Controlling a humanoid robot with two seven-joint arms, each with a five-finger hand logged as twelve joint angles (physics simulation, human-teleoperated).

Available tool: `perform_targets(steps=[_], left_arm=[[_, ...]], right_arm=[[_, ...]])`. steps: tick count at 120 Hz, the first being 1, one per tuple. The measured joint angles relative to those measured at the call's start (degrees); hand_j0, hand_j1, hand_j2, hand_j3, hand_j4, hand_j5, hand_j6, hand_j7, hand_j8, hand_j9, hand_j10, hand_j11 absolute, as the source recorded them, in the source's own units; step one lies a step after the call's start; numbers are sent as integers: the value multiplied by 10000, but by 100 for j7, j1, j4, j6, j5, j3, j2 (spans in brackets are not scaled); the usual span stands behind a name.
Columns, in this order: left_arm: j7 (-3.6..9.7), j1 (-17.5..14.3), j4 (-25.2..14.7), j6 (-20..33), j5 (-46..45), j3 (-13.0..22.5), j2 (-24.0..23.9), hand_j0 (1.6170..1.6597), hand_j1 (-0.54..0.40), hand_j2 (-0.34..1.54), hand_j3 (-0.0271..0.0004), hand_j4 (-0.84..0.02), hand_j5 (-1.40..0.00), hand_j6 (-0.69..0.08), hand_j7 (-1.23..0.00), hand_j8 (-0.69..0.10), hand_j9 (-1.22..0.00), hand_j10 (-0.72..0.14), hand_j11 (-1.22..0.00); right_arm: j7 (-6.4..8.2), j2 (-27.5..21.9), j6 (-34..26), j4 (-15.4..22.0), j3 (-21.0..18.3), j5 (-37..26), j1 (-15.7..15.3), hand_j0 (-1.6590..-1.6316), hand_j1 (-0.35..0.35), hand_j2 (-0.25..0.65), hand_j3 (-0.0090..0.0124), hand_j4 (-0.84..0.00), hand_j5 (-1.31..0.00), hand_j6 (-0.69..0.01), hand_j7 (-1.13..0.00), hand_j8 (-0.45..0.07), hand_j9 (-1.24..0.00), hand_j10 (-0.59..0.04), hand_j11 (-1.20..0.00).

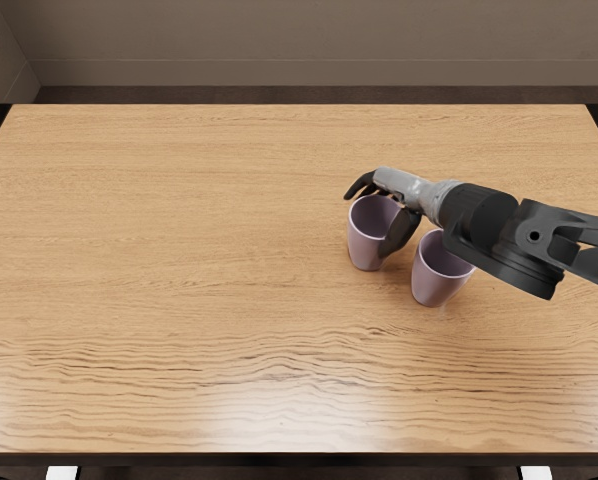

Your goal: Pick up cup and place in cup with right hand

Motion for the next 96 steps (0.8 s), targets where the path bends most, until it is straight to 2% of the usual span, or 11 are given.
perform_targets(steps=[11, 21, 33, 37, 44, 64, 70, 75, 79, 84, 96], left_arm=[[0, 0, 0, 0, 0, 0, 0, 16581, 3489, 1, -1, -2, -2, -3, -1, -2, -1, -1, -1], [0, 0, 0, 0, 0, 0, 0, 16581, 3490, 1, -1, -2, -1, -3, -1, -2, -1, -1, -1], [0, 0, 0, 0, 0, 0, 0, 16581, 3490, 0, -1, -2, -1, -3, -1, -2, -1, -1, -1], [0, 0, 0, 0, 0, 0, 0, 16581, 3490, 0, -1, -2, -1, -3, -1, -2, -1, -1, -1], [0, 0, 0, 0, 0, 0, 0, 16581, 3490, 0, 0, -3, -1, -3, -1, -2, 0, -1, 0], [0, 0, 0, 0, 0, 0, 0, 16581, 3490, 0, 0, -3, -1, -3, 0, -2, 0, -1, 0], [0, 0, 0, 0, 0, 0, 0, 16581, 3490, 0, 0, -3, -1, -3, 0, -3, 0, -1, 0], [0, 0, 0, 0, 0, 0, 0, 16581, 3490, 0, 0, -3, -1, -3, 0, -3, 0, -1, 0], [0, 0, 0, 0, 0, 0, 0, 16581, 3490, 0, 0, -3, -1, -3, 0, -3, 0, -1, 0], [0, 0, 0, 0, 0, 0, 0, 16581, 3490, 0, 0, -3, -1, -3, 0, -3, 0, -1, 0], [0, 0, 0, 0, 0, 0, 0, 16581, 3490, 0, 0, -3, 0, -3, 0, -2, 0, -1, 0]], right_arm=[[0, -1, -4, -1, 17, 12, -3, -16573, 820, -177, 0, -3980, -4832, -3635, -4952, -3167, -4915, -3892, -4915], [0, -2, 6, 0, 26, 32, 4, -16570, 899, 129, 5, -4154, -5245, -3534, -5293, -3032, -5300, -3817, -5303], [1, -3, 24, 5, 36, 70, 27, -16567, 982, 221, -2, -4259, -5596, -3334, -5559, -2793, -5617, -3627, -5617], [1, -4, 25, 6, 39, 81, 31, -16567, 1000, 241, 4, -4286, -5680, -3262, -5624, -2758, -5699, -3608, -5696], [1, -12, 34, 7, 57, 104, 37, -16567, 1011, 255, 2, -4313, -5808, -3229, -5716, -2698, -5828, -3567, -5814], [1, -95, 366, 28, 416, 217, 27, -16568, 1054, 296, 6, -4360, -5985, -3149, -5846, -2549, -6034, -3436, -5998], [1, -146, 529, 55, 561, 289, 20, -16568, 1054, 292, 2, -4357, -6025, -3138, -5867, -2526, -6073, -3428, -6029], [1, -204, 628, 112, 664, 364, 18, -16568, 1055, 296, 5, -4358, -6032, -3128, -5872, -2516, -6082, -3415, -6035], [1, -266, 688, 163, 723, 410, 18, -16567, 1062, 291, -2, -4348, -6032, -3131, -5866, -2521, -6081, -3473, -6023], [1, -359, 760, 250, 803, 460, 18, -16567, 1030, 290, 4, -4328, -6030, -3160, -5855, -2535, -6064, -3524, -6007], [1, -579, 937, 445, 993, 606, 43, -16567, 1032, 302, 3, -4308, -6045, -3183, -5852, -2553, -6053, -3538, -6020]])
